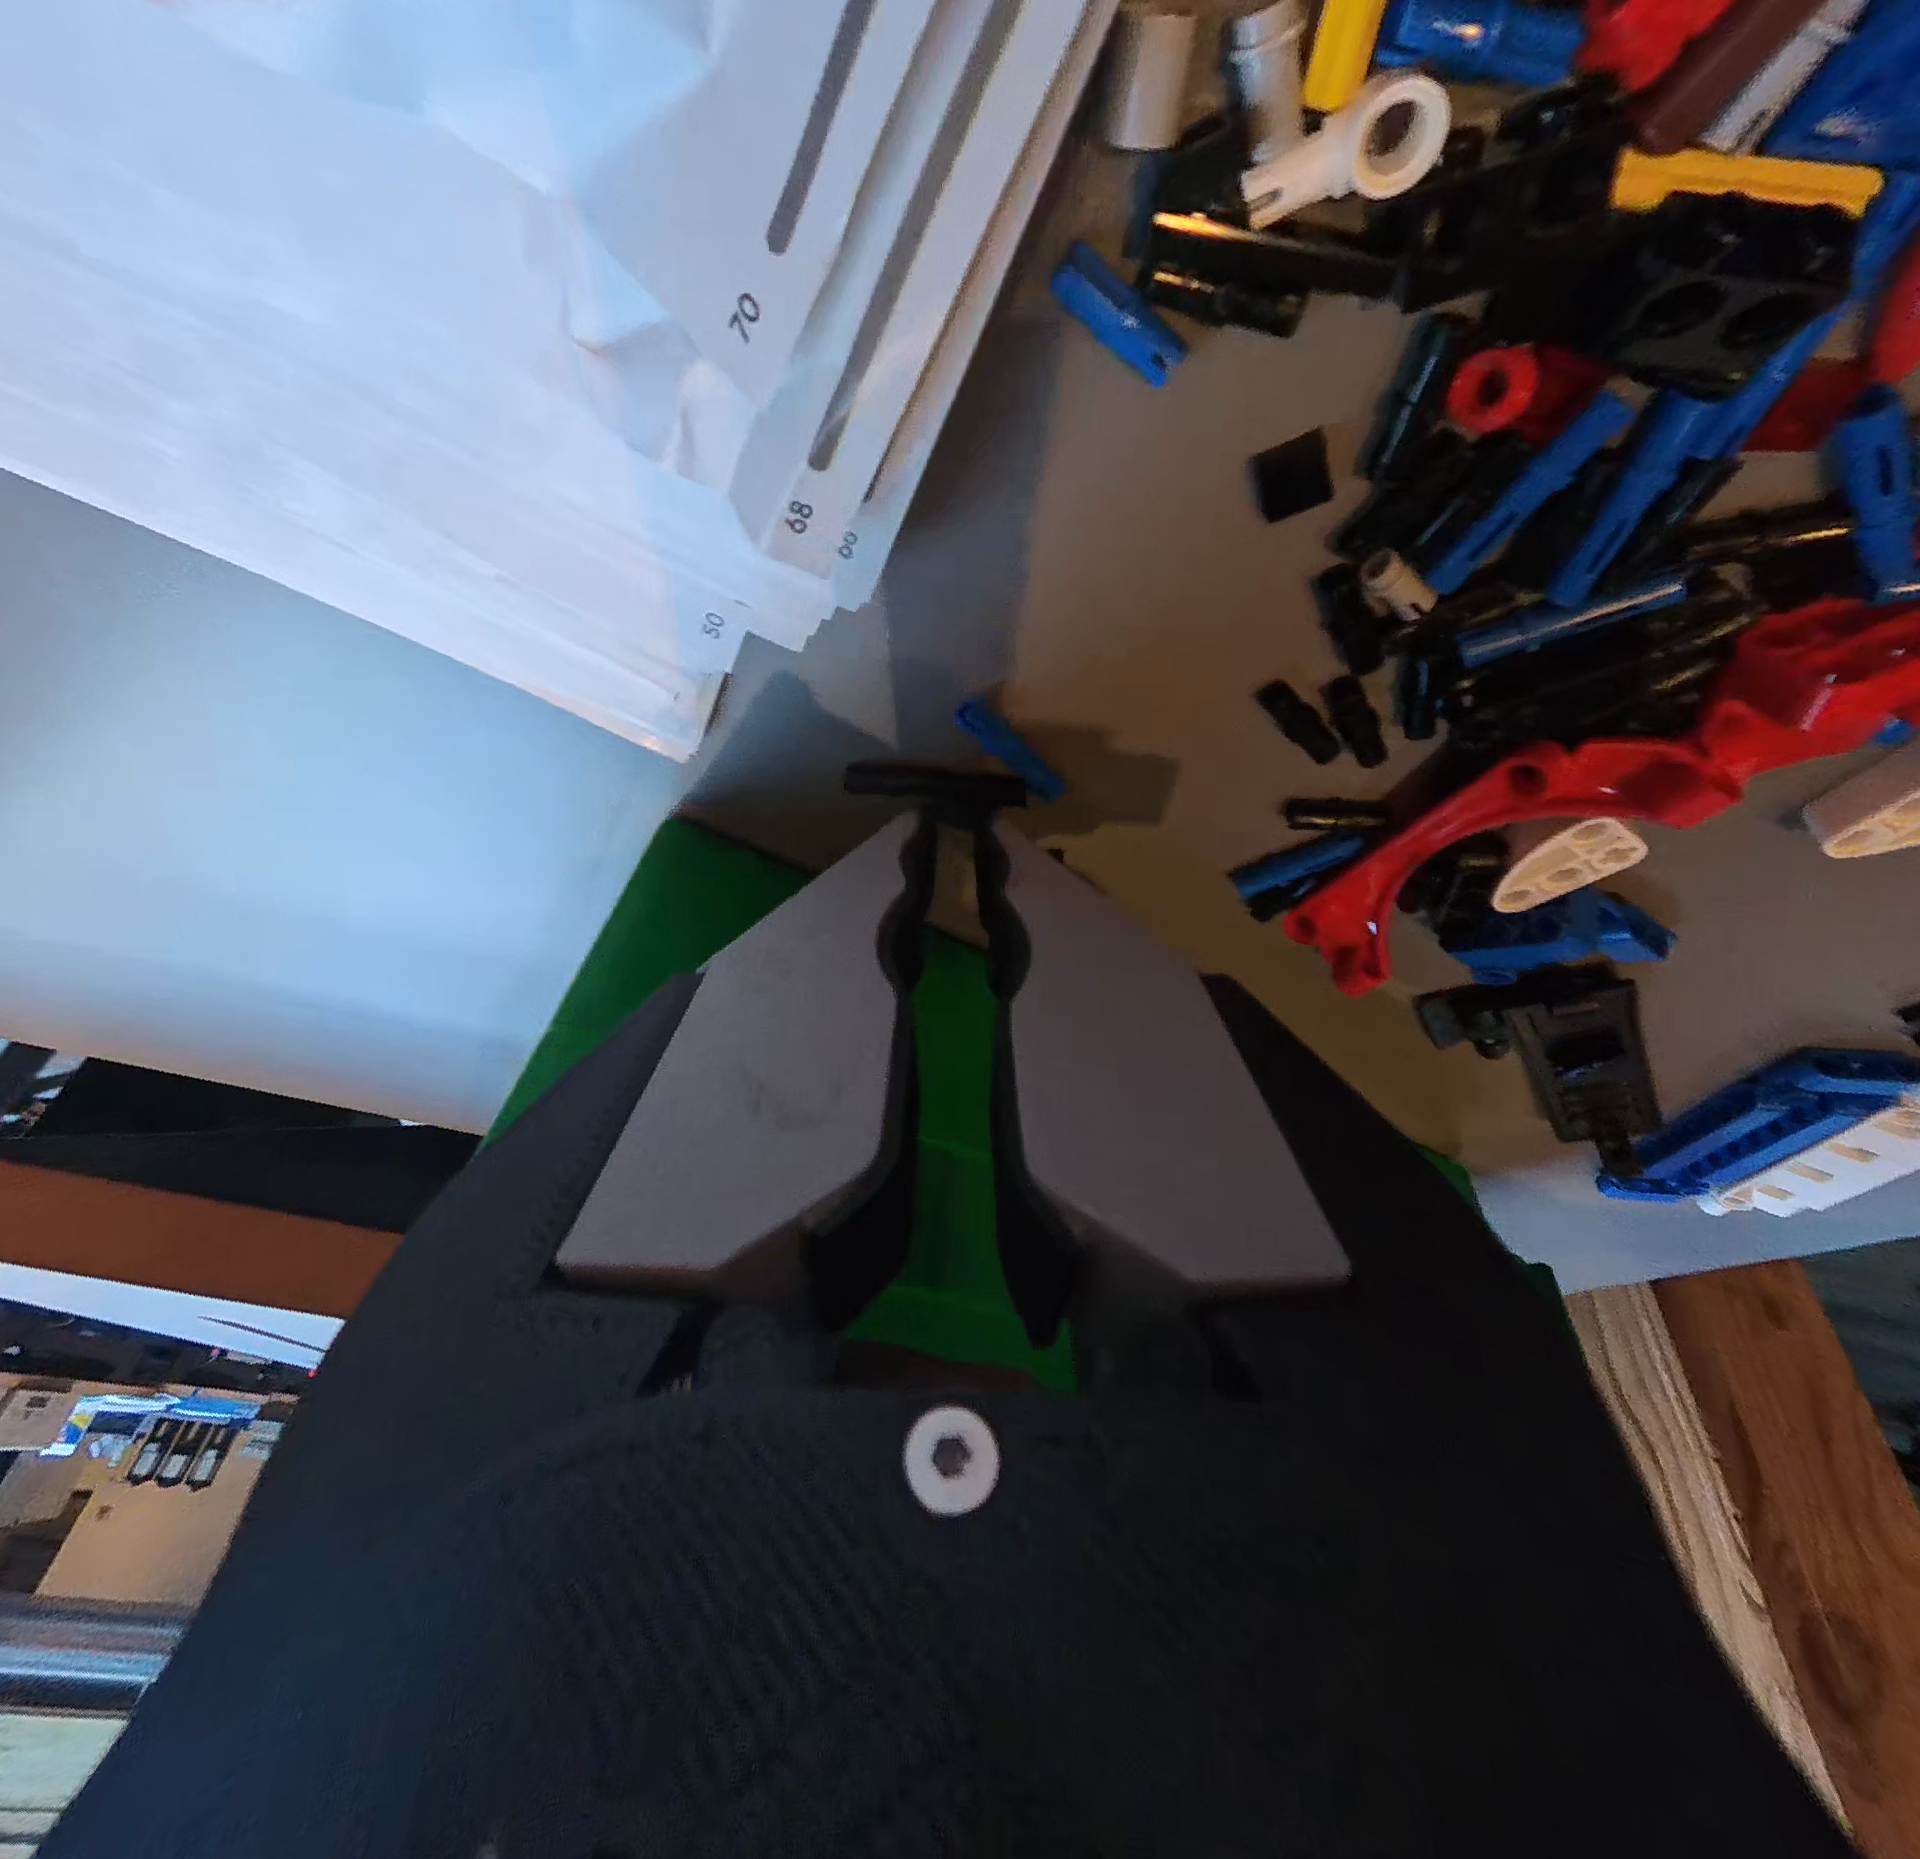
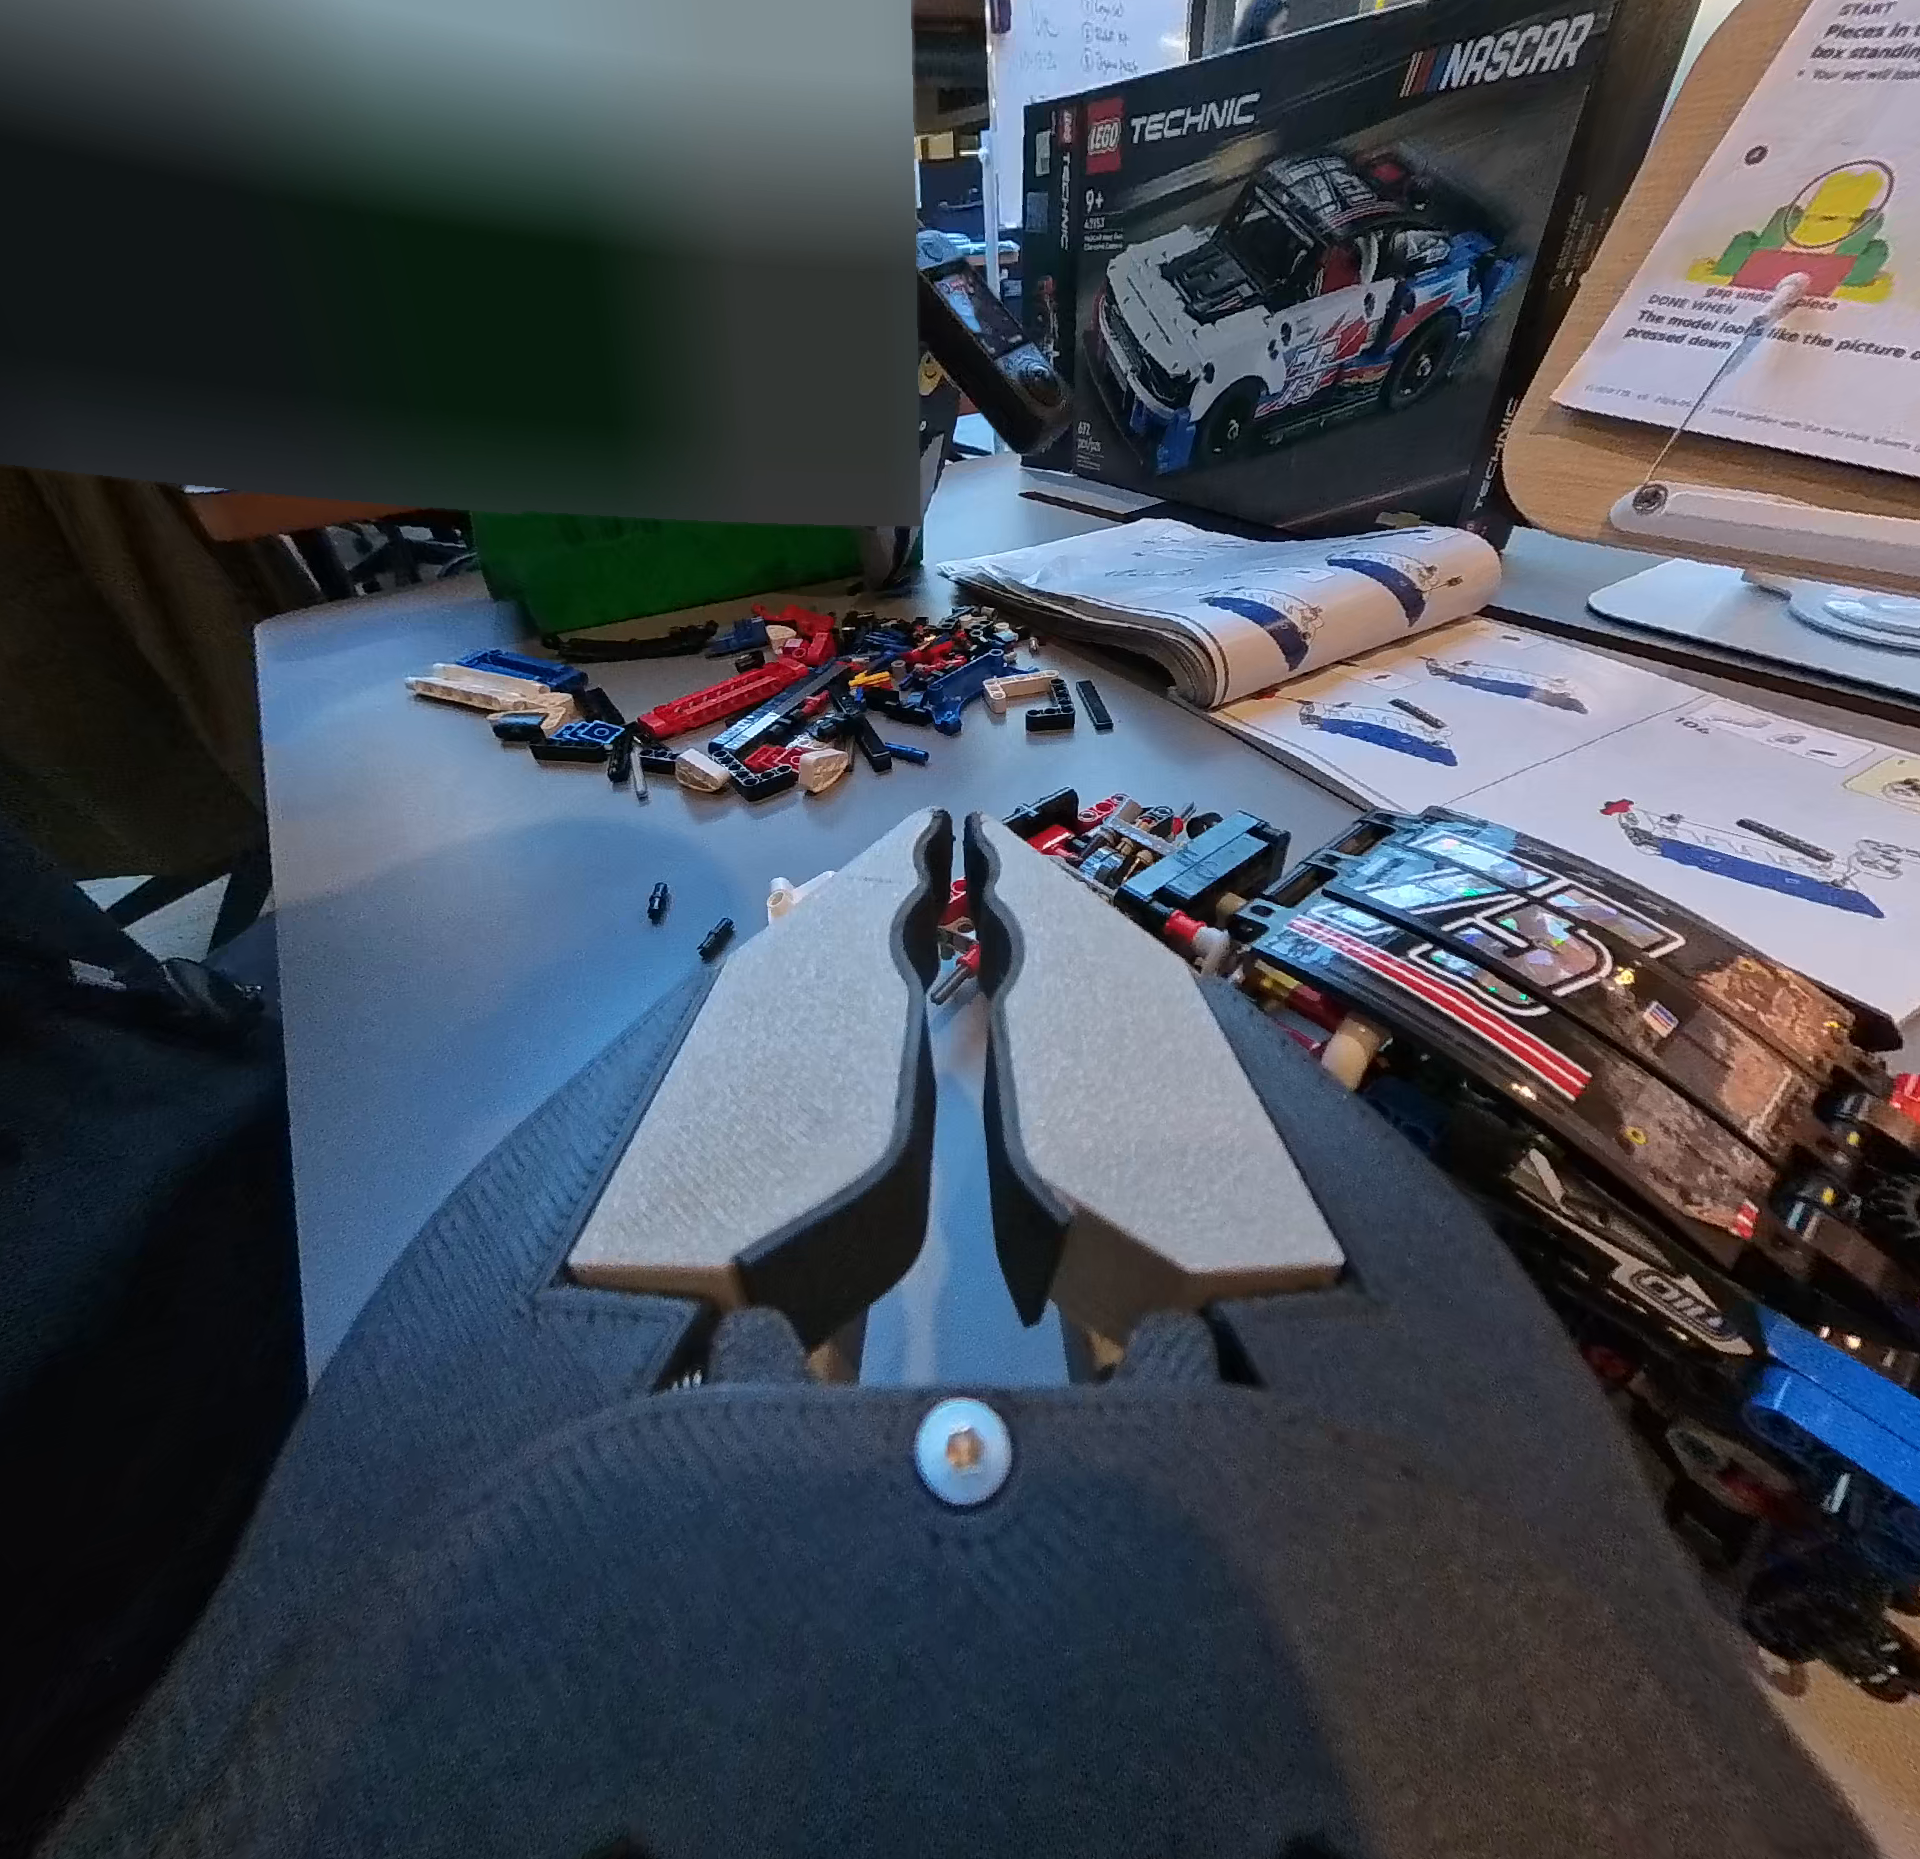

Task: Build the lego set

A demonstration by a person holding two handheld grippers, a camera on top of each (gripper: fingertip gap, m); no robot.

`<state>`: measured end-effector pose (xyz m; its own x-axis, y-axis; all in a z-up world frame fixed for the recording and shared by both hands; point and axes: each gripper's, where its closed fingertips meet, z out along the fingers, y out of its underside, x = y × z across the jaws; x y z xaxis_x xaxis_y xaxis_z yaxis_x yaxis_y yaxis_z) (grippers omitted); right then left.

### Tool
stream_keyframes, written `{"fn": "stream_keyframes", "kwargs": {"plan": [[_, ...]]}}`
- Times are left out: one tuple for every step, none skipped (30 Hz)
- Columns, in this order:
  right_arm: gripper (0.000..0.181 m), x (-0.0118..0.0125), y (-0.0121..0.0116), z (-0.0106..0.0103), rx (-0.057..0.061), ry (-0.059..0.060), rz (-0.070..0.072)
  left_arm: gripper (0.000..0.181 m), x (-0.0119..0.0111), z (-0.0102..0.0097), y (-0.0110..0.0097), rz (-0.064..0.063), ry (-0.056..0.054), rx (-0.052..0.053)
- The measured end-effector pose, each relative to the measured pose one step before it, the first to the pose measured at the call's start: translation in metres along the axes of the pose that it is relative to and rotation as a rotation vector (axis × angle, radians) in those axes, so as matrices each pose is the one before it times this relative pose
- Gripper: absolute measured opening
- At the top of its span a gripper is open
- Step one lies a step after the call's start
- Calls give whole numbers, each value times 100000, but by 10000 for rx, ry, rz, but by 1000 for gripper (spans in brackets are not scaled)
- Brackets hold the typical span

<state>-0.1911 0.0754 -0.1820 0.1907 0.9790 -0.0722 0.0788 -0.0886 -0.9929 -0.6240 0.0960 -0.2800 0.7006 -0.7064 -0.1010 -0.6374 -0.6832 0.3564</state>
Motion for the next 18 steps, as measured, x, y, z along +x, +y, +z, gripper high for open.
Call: {"fn": "stream_keyframes", "kwargs": {"plan": [[0,-13,1,-2,0,-3,-3,7,186,21,155,-19,73,-24],[0,-16,4,-14,-1,-2,-7,10,139,10,154,-42,49,-19],[0,-19,13,-9,-8,-4,-8,13,282,-39,49,-22,123,57],[0,-29,19,-14,-12,-4,-8,15,211,-62,74,6,41,51],[0,-17,12,-18,-7,-4,-9,15,139,-112,116,36,-23,43],[0,-18,11,-2,0,-2,-5,17,123,-154,103,24,-23,47],[0,3,-2,-7,2,-4,5,17,111,-179,84,-23,0,37],[0,-11,0,11,-1,-9,9,17,112,-219,37,-47,36,30],[0,-6,17,8,-6,-6,8,18,27,-272,37,-38,-9,20],[0,-1,8,7,-7,-4,5,19,-3,-305,88,18,-41,0],[0,-10,18,6,-6,-5,3,19,-6,-307,106,86,-48,-3],[0,-15,9,-6,-5,-4,0,19,-23,-252,83,165,-74,11],[0,-11,4,6,-3,-1,-2,21,2,-156,2,281,-115,31],[0,-11,7,5,-5,-1,-4,25,92,2,45,406,-159,-9],[0,-18,7,-6,-4,-2,-6,26,135,153,188,465,-215,-124],[0,-16,4,-14,-1,-2,-7,26,110,211,235,457,-271,-205],[0,-26,10,-9,-5,0,-6,28,104,201,182,401,-278,-220],[0,-11,6,-6,-3,3,-7,31,86,205,175,328,-234,-223]]}}
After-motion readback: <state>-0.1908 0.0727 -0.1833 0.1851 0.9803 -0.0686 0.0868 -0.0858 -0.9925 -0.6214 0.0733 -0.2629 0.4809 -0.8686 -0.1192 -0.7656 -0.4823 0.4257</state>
